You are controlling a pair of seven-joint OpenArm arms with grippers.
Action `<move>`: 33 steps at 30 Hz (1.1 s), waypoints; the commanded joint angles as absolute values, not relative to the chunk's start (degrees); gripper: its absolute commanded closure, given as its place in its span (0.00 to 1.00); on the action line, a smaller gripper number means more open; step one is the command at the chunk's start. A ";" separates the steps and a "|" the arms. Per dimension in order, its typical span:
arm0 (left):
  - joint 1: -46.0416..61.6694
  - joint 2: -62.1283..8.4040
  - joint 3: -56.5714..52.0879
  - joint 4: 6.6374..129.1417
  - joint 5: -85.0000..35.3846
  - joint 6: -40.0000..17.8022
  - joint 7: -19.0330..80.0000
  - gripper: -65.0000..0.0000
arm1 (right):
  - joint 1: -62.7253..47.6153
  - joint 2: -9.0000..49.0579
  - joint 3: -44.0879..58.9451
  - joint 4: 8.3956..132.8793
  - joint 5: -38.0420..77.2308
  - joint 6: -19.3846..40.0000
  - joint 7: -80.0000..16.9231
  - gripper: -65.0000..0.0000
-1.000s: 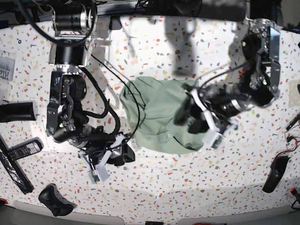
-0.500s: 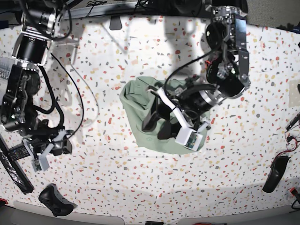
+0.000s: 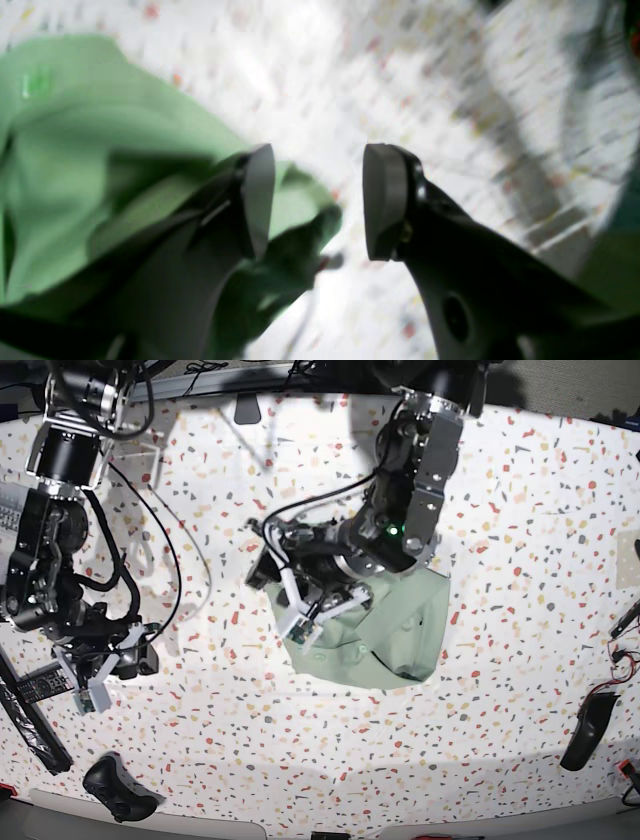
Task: Fold the T-shirt properly
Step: 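Lift and gather the shirt bundle with both grippers, then flatten the folded shirt with both grippers, collar side up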
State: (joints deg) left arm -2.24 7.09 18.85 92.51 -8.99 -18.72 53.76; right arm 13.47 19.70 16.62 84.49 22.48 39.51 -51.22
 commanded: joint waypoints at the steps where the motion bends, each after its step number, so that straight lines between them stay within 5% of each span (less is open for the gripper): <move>1: -2.81 7.33 18.85 93.47 -8.21 -18.85 53.25 0.60 | 14.90 20.47 16.86 85.49 23.20 39.86 -49.69 0.67; 11: 4.27 -1.87 18.83 93.47 -4.97 -18.79 52.25 0.60 | 14.92 15.77 15.59 85.47 32.23 40.00 -49.71 0.67; 20: 5.06 -2.90 18.85 93.73 -11.03 -18.81 52.27 0.60 | 17.87 9.21 -2.90 83.42 25.08 40.00 -40.86 0.67; 33: 4.73 -2.94 18.79 93.73 -5.80 -18.41 52.10 0.60 | 32.21 1.50 -8.75 48.80 13.43 40.00 -33.36 0.67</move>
